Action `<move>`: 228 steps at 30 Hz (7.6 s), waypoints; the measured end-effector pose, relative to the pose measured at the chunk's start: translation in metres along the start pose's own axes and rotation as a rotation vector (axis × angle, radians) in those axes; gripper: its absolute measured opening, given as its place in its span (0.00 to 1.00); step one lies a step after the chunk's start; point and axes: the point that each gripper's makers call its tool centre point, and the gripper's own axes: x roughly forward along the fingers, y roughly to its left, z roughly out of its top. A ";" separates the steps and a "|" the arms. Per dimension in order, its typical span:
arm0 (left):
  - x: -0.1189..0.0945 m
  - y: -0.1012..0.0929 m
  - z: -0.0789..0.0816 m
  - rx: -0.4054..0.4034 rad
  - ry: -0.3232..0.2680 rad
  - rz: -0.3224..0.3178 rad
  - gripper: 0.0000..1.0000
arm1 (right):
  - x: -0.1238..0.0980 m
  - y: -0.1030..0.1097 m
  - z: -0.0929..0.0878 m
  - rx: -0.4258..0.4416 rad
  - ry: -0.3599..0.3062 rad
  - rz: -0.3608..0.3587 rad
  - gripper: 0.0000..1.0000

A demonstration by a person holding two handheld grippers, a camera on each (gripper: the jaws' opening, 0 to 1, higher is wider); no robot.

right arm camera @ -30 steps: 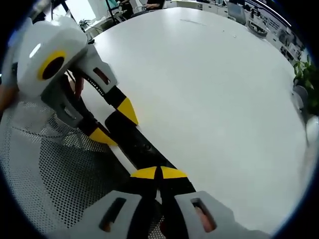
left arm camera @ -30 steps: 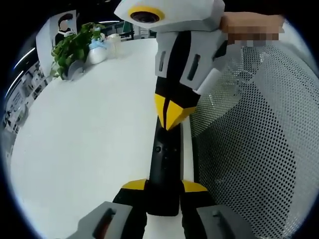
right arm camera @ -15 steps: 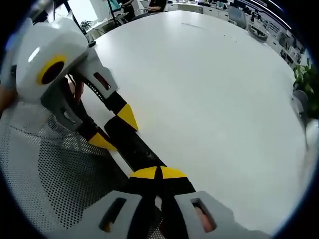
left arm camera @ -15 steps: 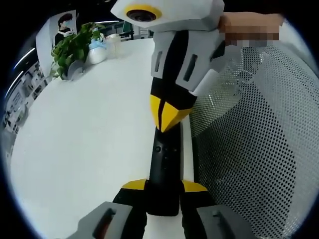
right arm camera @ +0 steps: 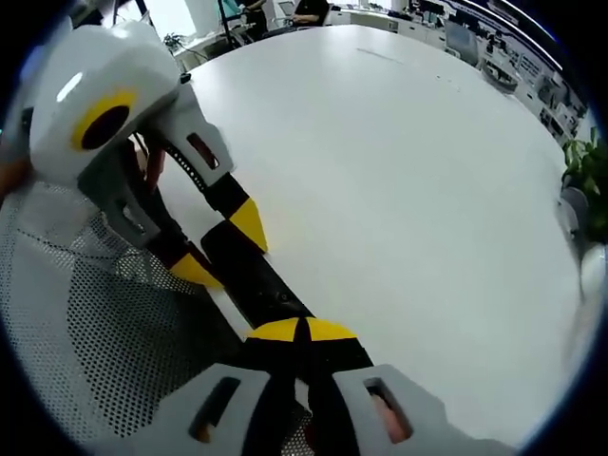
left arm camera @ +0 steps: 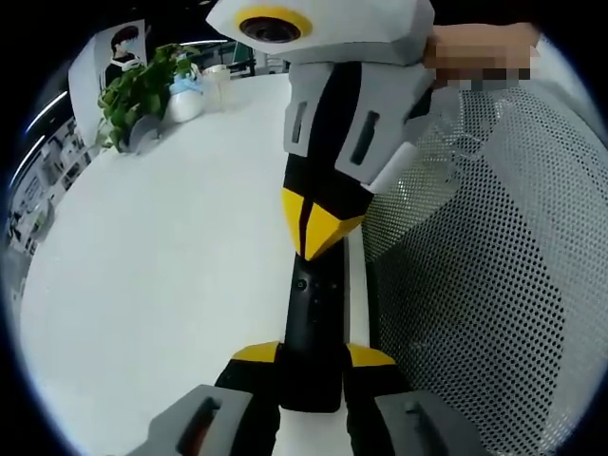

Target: Press the specified remote control buttons in sequence, fully releasing each button before pressing the next.

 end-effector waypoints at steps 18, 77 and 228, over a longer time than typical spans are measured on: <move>0.000 0.001 0.000 0.007 0.004 -0.002 0.24 | 0.001 0.000 0.001 -0.028 -0.026 -0.011 0.00; 0.002 0.001 0.001 0.010 0.010 0.007 0.24 | 0.000 0.015 0.000 0.011 -0.012 0.070 0.00; 0.005 0.001 0.006 0.043 -0.019 0.006 0.25 | -0.007 0.011 -0.010 -0.098 0.039 0.037 0.00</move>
